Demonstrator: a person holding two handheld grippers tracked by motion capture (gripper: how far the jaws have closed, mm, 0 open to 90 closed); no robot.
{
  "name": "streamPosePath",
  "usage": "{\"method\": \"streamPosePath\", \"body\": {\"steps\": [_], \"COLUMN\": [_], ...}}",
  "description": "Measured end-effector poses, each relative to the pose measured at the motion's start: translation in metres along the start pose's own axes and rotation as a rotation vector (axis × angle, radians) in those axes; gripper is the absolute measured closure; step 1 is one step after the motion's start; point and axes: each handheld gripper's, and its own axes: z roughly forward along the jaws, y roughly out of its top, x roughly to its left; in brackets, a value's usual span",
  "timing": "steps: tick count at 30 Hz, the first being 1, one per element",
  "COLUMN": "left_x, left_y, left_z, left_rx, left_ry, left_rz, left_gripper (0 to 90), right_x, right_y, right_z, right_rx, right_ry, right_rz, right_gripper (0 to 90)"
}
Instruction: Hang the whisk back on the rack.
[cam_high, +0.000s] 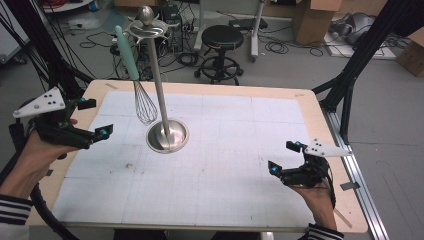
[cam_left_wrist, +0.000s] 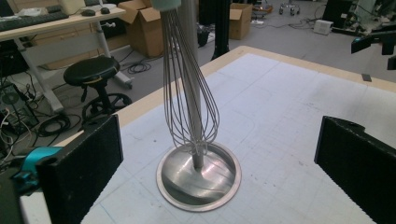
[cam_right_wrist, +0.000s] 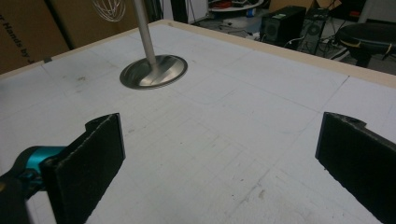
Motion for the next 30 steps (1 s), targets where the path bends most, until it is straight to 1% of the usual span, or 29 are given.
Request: {"method": "streamPosePath", "body": {"steps": [1,4,7,10,13,15,16,20,23,30], "left_x": [-0.001,-0.007,-0.013,-0.020,-0.027,-0.031,-0.033,-0.036,-0.035,-0.035], "left_y": [-0.002,-0.018,-0.030,-0.044,-0.056,-0.063,-0.067,-0.075,-0.079,-0.078], "left_z": [0.000,0.002,0.004,0.009,0.014,0.016,0.017,0.017,0.016,0.015], "left_rx": [-0.004,-0.025,-0.024,-0.019,-0.003,0.005,0.002,0.004,0.010,0.010], "left_ry": [0.000,-0.001,-0.001,-0.003,-0.008,-0.014,-0.021,-0.027,-0.026,-0.039], "left_rz": [-0.001,-0.010,-0.001,-0.003,0.000,-0.006,-0.011,-0.021,-0.033,-0.033], "left_gripper": [1.7,1.7,1.7,1.7,1.7,1.7,1.7,1.7,1.7,1.7], "right_x": [0.000,0.000,-0.001,-0.002,-0.002,-0.003,-0.003,-0.002,-0.003,-0.004], "right_y": [0.000,0.000,-0.001,-0.001,-0.001,-0.001,-0.001,-0.002,-0.002,-0.003], "right_z": [-0.001,-0.002,-0.002,-0.003,-0.004,-0.004,-0.004,-0.005,-0.005,-0.004], "right_rx": [-0.003,-0.004,-0.002,-0.006,-0.007,-0.009,-0.009,-0.009,-0.008,-0.004], "right_ry": [0.000,-0.004,-0.006,-0.008,-0.008,-0.010,-0.011,-0.013,-0.013,-0.014], "right_rz": [-0.001,0.003,0.004,0.002,0.006,0.003,0.003,0.007,0.007,0.007], "right_gripper": [0.3,0.3,0.3,0.3,0.3,0.3,0.3,0.3,0.3,0.3]}}
